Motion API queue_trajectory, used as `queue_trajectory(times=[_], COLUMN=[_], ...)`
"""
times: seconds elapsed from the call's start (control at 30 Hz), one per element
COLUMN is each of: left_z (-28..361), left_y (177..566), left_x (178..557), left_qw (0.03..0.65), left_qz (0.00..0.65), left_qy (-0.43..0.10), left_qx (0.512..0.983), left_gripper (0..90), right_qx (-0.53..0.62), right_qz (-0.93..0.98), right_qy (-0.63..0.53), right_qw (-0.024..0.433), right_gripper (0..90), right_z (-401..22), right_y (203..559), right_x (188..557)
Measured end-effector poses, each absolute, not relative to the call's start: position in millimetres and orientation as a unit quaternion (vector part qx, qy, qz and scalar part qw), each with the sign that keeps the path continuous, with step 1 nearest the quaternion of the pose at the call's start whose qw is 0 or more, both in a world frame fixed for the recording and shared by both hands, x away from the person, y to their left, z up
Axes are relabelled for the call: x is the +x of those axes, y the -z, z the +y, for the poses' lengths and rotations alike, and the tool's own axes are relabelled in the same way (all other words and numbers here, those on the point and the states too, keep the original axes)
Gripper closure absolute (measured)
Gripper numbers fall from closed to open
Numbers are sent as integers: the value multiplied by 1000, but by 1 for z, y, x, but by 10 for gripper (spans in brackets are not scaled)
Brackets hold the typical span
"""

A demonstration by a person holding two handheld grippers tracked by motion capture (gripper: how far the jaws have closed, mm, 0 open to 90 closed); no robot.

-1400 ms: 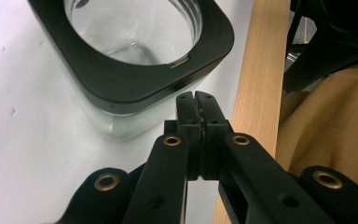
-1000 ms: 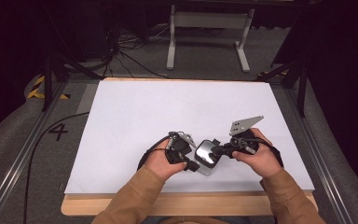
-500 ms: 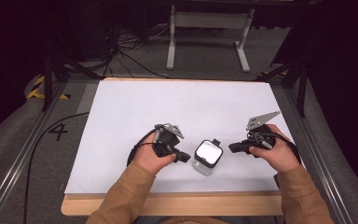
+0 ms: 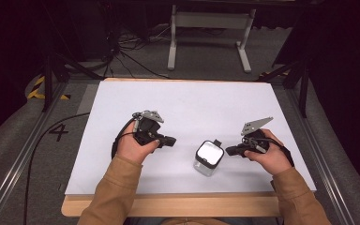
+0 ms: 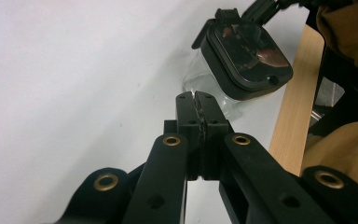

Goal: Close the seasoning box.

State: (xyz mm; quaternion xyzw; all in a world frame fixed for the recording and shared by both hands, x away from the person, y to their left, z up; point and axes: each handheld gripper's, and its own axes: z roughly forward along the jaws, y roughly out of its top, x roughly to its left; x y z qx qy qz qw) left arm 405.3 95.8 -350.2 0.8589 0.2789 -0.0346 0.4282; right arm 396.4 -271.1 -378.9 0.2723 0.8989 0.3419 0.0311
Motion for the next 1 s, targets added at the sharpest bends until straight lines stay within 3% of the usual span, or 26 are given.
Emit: queue_trajectory(times=[0.67, 1.0], left_z=[114, 120], left_y=[350, 355], left_x=[394, 387], left_qw=[424, 416], left_qz=[302, 309], left_qy=[22, 17], left_qx=[853, 855], left_gripper=[898, 898], right_qx=[255, 250], right_qz=[898, 897], right_qy=[-359, -363], right_qw=[22, 38], right_gripper=[900, 900], right_z=[-252, -247], right_y=[396, 398], right_x=[416, 430])
